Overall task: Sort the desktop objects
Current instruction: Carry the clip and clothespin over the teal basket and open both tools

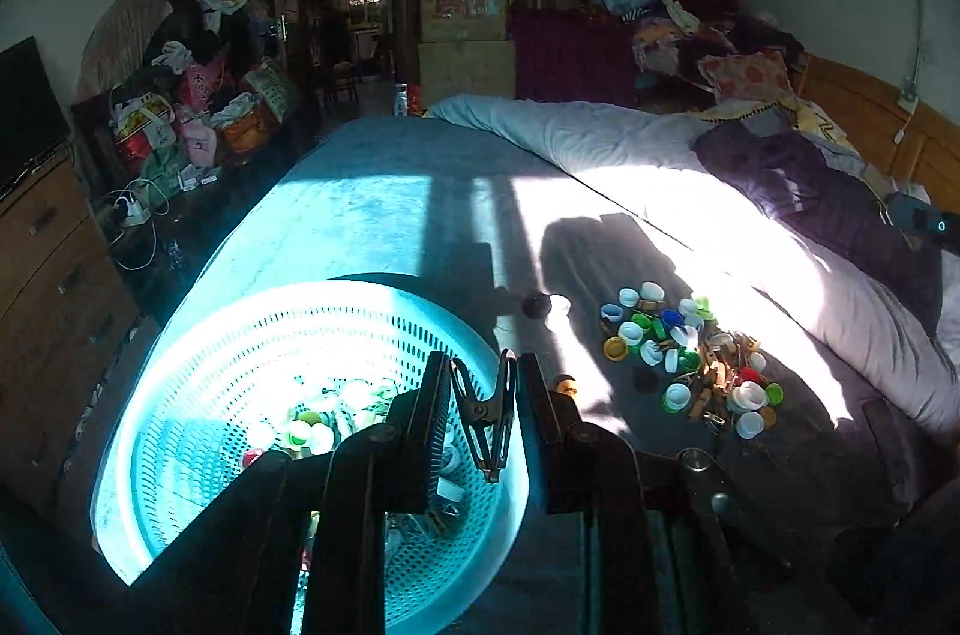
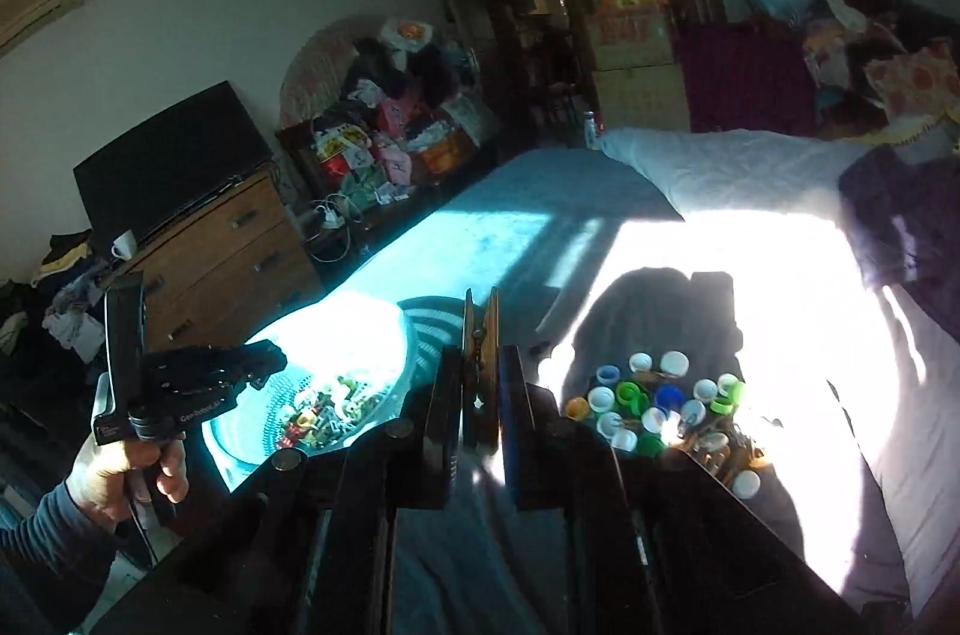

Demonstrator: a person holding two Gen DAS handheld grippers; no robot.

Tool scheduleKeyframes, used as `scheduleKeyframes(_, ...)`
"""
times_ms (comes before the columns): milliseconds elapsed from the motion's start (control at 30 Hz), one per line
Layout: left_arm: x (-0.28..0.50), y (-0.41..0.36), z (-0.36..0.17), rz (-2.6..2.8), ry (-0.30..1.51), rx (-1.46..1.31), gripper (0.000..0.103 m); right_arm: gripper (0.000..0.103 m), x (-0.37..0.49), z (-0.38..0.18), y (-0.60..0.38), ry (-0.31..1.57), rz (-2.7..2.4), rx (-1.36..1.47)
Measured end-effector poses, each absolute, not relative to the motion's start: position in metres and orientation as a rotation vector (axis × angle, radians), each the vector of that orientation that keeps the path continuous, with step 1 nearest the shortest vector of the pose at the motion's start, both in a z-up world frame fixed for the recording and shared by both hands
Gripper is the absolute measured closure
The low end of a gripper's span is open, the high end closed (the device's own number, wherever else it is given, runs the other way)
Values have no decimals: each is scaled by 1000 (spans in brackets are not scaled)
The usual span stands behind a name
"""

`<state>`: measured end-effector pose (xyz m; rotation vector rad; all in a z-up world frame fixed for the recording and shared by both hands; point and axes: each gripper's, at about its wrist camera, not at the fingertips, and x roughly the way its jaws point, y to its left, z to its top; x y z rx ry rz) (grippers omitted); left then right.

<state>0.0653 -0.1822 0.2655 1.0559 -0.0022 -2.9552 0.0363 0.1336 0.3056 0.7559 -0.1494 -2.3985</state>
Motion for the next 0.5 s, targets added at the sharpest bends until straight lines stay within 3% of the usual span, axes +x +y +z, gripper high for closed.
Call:
scheduleKeyframes(233,60,-272,276,-2822,44,1086,80,92,9,325,15,-71,-2230,798)
scheduleKeyframes(500,25,-328,251,-2692,141,1348,80,92,-31,298,-98,96,-2072,980)
